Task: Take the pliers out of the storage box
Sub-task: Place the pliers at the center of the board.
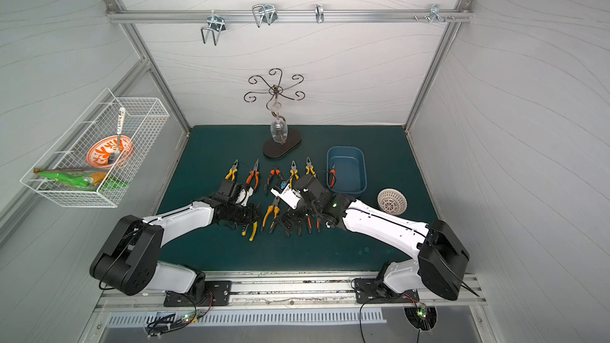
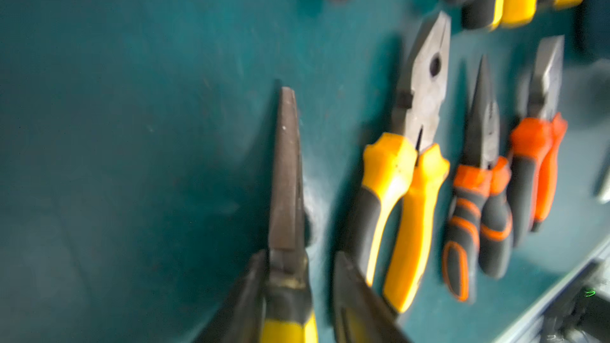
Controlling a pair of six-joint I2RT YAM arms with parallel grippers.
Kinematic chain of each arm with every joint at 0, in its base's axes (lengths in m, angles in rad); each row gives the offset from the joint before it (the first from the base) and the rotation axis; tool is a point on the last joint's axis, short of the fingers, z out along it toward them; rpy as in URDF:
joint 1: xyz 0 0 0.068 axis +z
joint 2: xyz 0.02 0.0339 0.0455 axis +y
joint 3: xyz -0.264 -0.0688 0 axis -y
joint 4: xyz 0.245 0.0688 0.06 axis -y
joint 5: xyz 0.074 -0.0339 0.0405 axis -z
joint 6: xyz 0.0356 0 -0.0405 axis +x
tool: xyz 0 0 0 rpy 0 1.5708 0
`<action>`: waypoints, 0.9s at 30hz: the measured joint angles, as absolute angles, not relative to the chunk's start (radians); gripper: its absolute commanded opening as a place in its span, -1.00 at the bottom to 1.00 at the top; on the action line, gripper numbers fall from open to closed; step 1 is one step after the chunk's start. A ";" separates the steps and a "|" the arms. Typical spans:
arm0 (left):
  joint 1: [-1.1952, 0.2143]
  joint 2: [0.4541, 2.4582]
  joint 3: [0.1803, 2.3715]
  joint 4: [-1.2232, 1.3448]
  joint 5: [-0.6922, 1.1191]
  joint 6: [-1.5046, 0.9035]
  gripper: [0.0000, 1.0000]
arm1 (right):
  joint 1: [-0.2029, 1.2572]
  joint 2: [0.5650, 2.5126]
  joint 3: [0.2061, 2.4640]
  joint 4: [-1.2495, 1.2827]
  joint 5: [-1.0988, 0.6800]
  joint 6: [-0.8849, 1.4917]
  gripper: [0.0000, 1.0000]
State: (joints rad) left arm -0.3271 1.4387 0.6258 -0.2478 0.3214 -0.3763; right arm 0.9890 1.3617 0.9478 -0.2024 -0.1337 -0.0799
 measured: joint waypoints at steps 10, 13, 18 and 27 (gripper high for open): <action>-0.327 1.400 0.632 -0.298 0.254 -0.382 0.25 | 0.968 1.358 0.941 -0.191 -0.038 -0.070 0.98; -0.327 1.346 0.632 -0.315 0.238 -0.382 0.45 | 0.923 1.339 0.929 -0.184 0.005 -0.038 0.98; -0.327 1.251 0.633 -0.295 0.252 -0.379 0.67 | 0.788 1.326 0.933 -0.196 0.092 0.040 0.98; -0.401 1.205 0.651 -0.111 0.295 -0.366 0.95 | 0.475 1.412 1.039 -0.320 0.147 0.210 0.75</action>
State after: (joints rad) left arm -0.4007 1.2049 0.6514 -0.1108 0.2947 -0.3656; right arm 0.4751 1.4117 1.0386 -0.3202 0.1471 0.2104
